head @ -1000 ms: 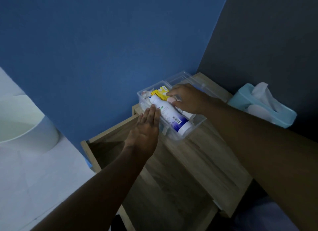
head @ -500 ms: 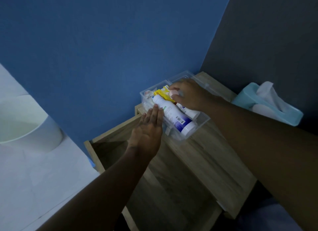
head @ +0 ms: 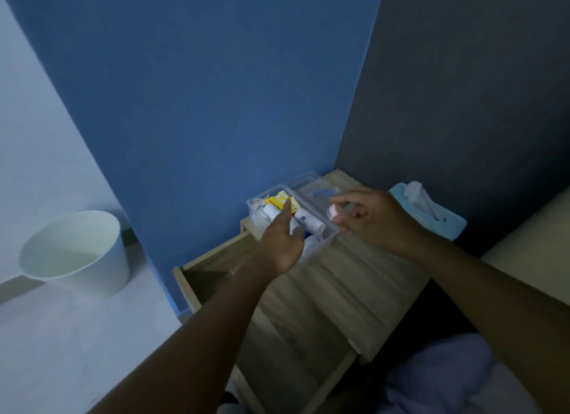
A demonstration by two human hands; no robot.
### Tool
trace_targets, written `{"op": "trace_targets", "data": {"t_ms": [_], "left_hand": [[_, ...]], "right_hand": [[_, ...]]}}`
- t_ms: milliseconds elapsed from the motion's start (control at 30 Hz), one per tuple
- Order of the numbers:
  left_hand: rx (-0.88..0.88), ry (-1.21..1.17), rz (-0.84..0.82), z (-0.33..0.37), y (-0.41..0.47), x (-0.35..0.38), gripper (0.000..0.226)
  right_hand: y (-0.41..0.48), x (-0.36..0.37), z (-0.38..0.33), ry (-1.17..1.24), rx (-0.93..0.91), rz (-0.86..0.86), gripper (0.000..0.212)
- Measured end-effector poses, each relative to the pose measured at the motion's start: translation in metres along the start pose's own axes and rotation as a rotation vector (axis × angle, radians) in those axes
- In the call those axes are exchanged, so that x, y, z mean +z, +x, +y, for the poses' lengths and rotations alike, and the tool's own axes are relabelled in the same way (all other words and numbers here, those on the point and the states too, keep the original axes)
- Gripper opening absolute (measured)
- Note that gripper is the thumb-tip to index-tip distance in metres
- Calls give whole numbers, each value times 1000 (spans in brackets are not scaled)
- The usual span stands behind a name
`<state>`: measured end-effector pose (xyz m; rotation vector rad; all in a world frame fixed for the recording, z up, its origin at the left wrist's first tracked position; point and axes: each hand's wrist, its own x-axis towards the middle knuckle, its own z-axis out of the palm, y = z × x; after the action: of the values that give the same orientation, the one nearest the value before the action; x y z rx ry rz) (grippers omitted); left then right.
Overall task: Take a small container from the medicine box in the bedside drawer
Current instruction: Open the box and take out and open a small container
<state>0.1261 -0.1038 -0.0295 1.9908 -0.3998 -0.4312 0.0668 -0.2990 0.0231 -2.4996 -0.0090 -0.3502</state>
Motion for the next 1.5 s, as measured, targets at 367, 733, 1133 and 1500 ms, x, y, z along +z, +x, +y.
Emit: {"op": "trace_targets", "data": {"t_ms": [367,733,1133,1500], "left_hand": [[52,-896,-198,84,-113,53,45],[57,-1067,-91,82,-133,56,42],[20,-1058,-105,66,-127,64,48],[-103,-1157,-84,43,-106,75,43]], "right_hand": [[-99,-68,-67,45,-161,87,28],[-102,-83,-92,157,12,23,49],[-103,-71,-80,-33,-55,-39,62],[-91,-75,-85,-84,-226,-15,32]]}}
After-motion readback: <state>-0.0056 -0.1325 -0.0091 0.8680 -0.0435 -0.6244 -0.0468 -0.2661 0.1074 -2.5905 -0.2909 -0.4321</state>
